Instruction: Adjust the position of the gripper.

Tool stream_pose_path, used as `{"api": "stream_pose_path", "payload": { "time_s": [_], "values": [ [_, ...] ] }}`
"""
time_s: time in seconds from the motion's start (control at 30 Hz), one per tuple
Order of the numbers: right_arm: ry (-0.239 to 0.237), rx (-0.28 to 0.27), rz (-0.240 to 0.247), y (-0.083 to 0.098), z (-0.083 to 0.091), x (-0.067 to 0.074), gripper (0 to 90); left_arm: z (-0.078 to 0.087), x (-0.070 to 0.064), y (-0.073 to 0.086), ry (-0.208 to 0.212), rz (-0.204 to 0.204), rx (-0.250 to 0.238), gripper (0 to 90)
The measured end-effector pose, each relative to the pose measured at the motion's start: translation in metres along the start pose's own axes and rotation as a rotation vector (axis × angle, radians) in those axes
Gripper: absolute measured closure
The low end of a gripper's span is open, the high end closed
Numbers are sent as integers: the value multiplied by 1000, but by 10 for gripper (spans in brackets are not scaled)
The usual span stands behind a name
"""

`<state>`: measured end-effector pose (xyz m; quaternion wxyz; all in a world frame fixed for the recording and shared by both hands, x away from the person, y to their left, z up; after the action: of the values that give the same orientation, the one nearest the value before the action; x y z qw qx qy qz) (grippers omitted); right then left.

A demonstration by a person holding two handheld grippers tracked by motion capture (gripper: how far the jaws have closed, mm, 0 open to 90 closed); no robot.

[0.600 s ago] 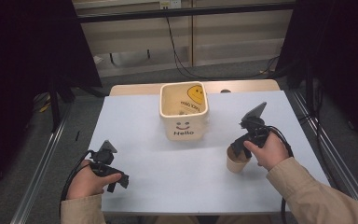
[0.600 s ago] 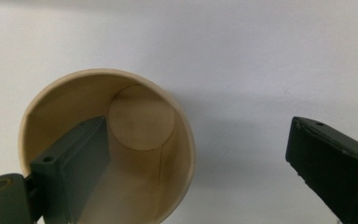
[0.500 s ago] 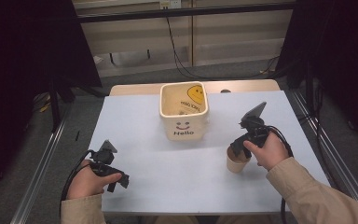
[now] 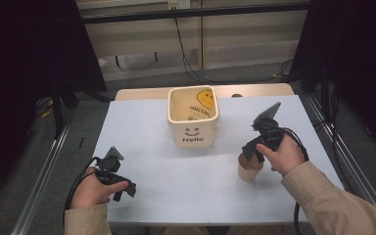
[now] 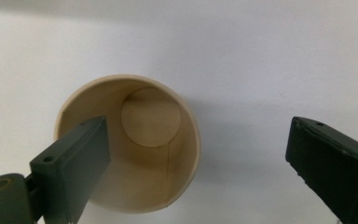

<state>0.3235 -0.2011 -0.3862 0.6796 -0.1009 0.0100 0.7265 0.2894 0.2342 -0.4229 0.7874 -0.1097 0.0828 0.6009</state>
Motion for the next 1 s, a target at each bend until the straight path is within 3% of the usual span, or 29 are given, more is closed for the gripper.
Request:
{"api": "stream_pose_path", "payload": {
  "time_s": [0.53, 0.67, 0.73, 1.0],
  "values": [
    [8, -30, 32, -14, 54, -2, 60, -1, -3, -1, 2, -4, -6, 63],
    [-2, -26, 30, -18, 68, -5, 60, 0, -1, -2, -17, -30, -11, 60],
    [-7, -25, 26, -20, 75, -6, 60, 0, -2, -2, -7, -17, -13, 60],
    [-15, -23, 27, -25, 89, -7, 59, 0, -3, -2, -1, -16, -4, 61]
  ]
}}
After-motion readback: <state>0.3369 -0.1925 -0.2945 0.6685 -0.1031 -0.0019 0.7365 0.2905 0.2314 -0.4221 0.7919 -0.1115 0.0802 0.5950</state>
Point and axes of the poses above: each handheld gripper's, and its own axes: z roughly backward along the jaws, y roughly out of its underside, x roughly to its left, the point moved 1 cm from there along -z, roughly forward along the jaws, and after that the axes turned 10 degrees about y, right-handed, at the moved point
